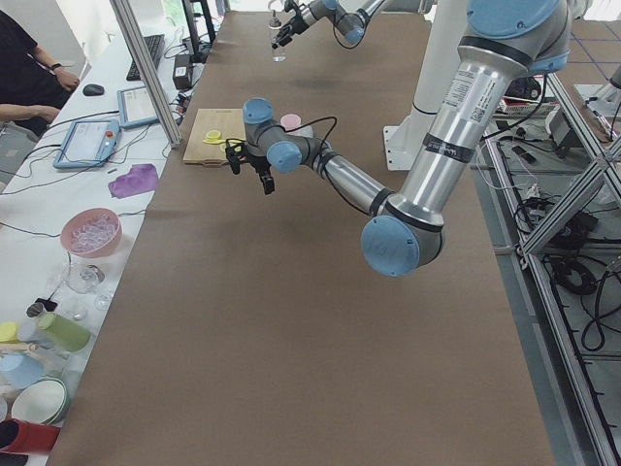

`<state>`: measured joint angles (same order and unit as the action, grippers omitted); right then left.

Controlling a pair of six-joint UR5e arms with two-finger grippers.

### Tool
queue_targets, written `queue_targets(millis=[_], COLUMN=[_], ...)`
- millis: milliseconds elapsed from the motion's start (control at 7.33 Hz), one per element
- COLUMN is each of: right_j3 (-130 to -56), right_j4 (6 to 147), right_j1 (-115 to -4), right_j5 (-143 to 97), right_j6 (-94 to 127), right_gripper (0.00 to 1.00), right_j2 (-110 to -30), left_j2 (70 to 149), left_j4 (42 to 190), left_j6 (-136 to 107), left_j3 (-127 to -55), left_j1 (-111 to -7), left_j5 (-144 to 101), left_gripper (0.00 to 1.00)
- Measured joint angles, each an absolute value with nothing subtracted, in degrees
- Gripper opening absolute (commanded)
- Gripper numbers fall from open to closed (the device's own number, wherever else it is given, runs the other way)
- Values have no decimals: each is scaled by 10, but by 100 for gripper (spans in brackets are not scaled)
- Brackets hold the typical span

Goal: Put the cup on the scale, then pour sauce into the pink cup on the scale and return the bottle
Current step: 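Carry the sauce bottle with the right gripper away from the scale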

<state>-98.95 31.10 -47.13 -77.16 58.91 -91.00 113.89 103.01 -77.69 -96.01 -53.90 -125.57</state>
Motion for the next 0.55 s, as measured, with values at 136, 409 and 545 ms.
queue_targets(millis=[136,409,545], right_j3=[-974,-943,-935], right_j4=[303,291,290], right_j1=[-475,-480,-482], right_j5=[-775,-781,-787], right_j6=[593,589,588], right_gripper=[0,0,0], right_j2=[-910,-911,-911], left_j2=[1139,1139,1139], left_j4=[1030,1029,1028], left_j6=[-777,-776,-776], left_j3=[-961,-962,-962], left_j1=[-539,-541,-541], left_j5=[-1256,-1256,-1255], left_gripper=[99,99,99])
